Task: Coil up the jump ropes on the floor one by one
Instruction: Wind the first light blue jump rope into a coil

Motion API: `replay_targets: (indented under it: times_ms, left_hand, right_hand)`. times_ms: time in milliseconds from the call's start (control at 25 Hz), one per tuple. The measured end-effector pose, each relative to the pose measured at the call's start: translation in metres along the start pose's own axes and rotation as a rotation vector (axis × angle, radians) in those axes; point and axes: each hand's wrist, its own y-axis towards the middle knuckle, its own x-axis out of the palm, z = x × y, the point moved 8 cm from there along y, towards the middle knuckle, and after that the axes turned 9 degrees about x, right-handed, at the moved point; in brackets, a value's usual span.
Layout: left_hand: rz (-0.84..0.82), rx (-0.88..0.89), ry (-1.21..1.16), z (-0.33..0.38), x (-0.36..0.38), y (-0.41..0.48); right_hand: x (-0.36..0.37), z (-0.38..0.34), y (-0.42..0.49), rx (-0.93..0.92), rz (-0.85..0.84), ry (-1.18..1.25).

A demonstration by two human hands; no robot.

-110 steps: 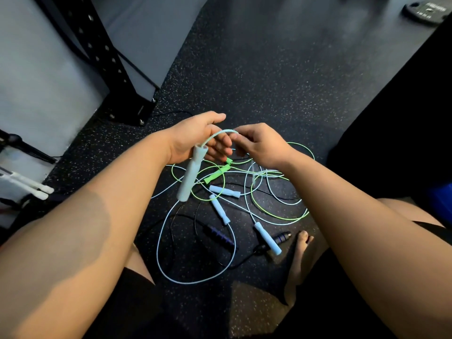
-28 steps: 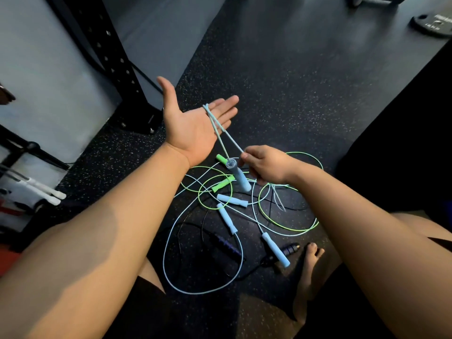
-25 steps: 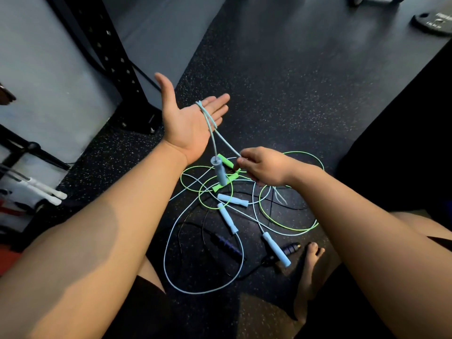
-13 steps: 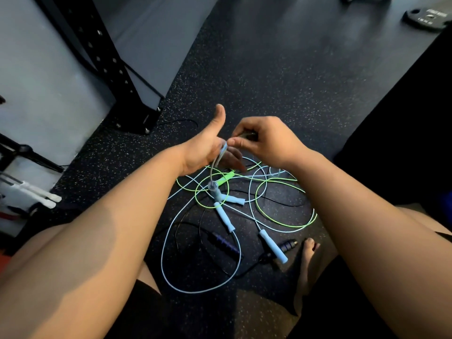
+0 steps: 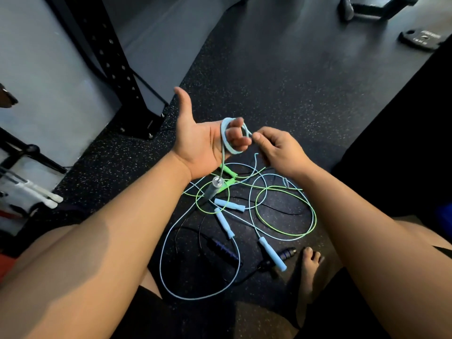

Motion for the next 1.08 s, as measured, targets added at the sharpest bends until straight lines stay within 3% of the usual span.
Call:
replay_targets:
  times_ms: [120,320,600,720,880,960,1080]
  left_hand:
    - [-0.001,0.131,-0.111,0.016,-0.009,0.006]
    - [0.109,0.241,0.003,0.032,-0.031,0.021]
    - [0.256,0.147,0.485,0.016,-0.05,0.035]
    - [0.136,-0.042,0.663,0.0,-0.053,0.036]
    - [-0.228,-0.29,0.746,-0.027,-0.03,0.02]
    - [-0.278,-0.336,0.741,-0.031,-0.021,0.012]
    - [-0.226,-0.314,0.604,-0.023,-0.012,0.009]
  right_hand:
    - [0.024,0.009,0.002,0.072,-0.145,0.077]
    - [0.051,0.001,-0.001,0.14,-0.348,0.114]
    - [0.045,-0.023,0.003,0.121,-0.393,0.099]
    - [0.03,-0.03,0.006,0.032,-0.315,0.023]
    - [0.003,-0.035,0.014,-0.087,-0.142,-0.069]
    - [-0.004,-0.035,0.014,-0.119,-0.096,-0.114]
    - [-0.008,-0.032,0.014,-0.123,-0.049,-0.065]
